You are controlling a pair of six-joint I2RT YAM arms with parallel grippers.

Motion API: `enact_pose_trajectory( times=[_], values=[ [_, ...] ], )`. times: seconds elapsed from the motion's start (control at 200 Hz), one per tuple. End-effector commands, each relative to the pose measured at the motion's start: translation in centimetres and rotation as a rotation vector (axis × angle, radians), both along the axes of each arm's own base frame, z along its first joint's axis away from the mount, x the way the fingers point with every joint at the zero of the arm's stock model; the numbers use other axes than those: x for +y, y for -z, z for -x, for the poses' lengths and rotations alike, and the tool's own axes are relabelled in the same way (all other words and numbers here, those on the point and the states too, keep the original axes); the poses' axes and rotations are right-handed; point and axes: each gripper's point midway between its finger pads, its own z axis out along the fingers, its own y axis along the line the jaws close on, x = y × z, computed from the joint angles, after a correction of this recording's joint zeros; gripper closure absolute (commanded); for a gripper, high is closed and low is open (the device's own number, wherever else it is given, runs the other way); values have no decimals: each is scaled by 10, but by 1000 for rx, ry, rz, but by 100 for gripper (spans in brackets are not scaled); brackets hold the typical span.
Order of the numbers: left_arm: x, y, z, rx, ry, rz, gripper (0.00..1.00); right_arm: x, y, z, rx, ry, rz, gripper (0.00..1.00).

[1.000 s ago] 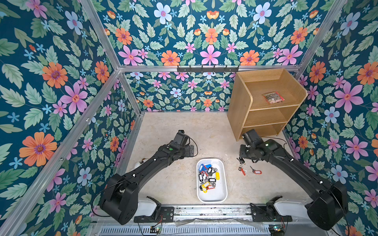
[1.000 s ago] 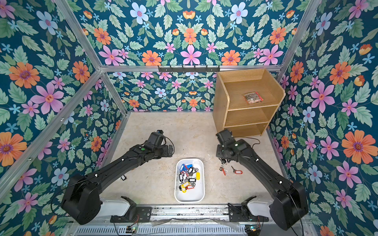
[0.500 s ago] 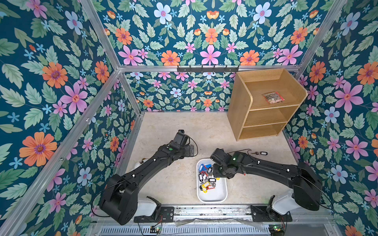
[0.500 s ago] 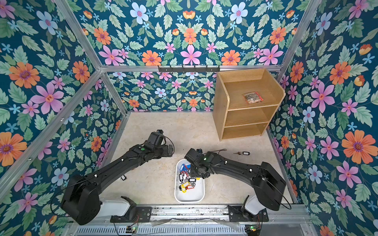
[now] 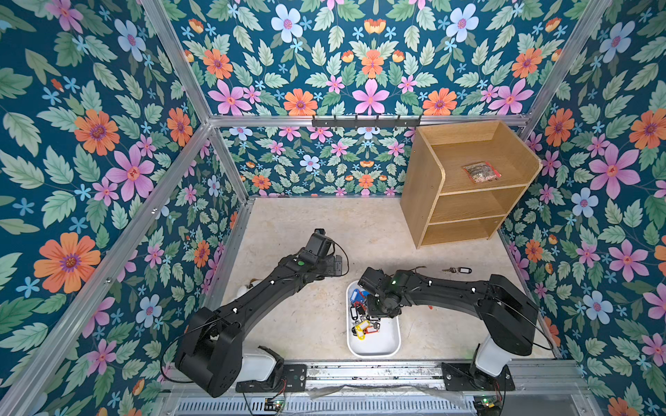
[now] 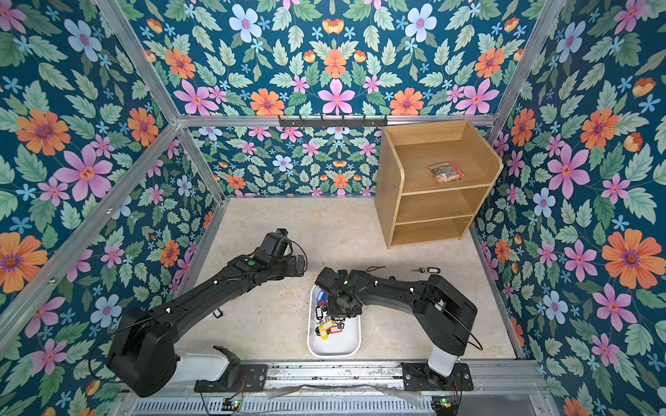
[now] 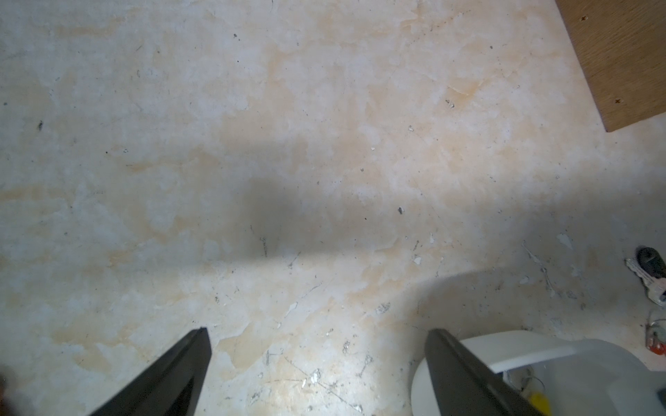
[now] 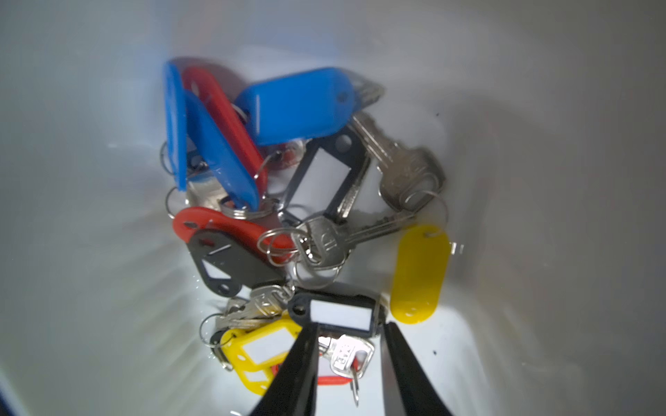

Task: Take the keys out of the storage box
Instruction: Pick up the key from the storage box.

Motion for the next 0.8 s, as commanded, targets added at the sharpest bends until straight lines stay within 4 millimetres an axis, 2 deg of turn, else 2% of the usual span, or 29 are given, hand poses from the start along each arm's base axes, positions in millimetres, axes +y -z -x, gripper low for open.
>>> enact_pose_trajectory(
  times=[0.0,0.13,0.21,0.37,0.49,0.595,0.61,0.645,0.795],
  values=[
    [0,-5,-2,-15,-8,3,1,-10,9,3,8,-3,49,67],
    [0,-6,-2,-19,-6,2,1,-9,14,3,17,-10,55,71],
    [0,-6,-1,-19,-5,0,1,-10,16,3,17,-11,66,78],
    [-1,-7,-1,-21,-5,1,1,-12,6,-2,-12,-1,75,100],
    [-1,-6,-1,-22,-3,-1,1,-13,-19,-10,-62,20,70,100],
    [-1,-6,-1,-21,-4,0,1,-12,-49,-19,-113,31,59,100],
    [-1,-6,-1,-22,-4,-1,1,-11,-63,-20,-135,33,31,100],
    [-1,-7,-1,-22,-4,0,1,-11,-77,-24,-160,38,19,100],
    [-1,-7,-1,-21,-2,0,1,-19,-112,-37,-218,49,-7,100]
  ],
)
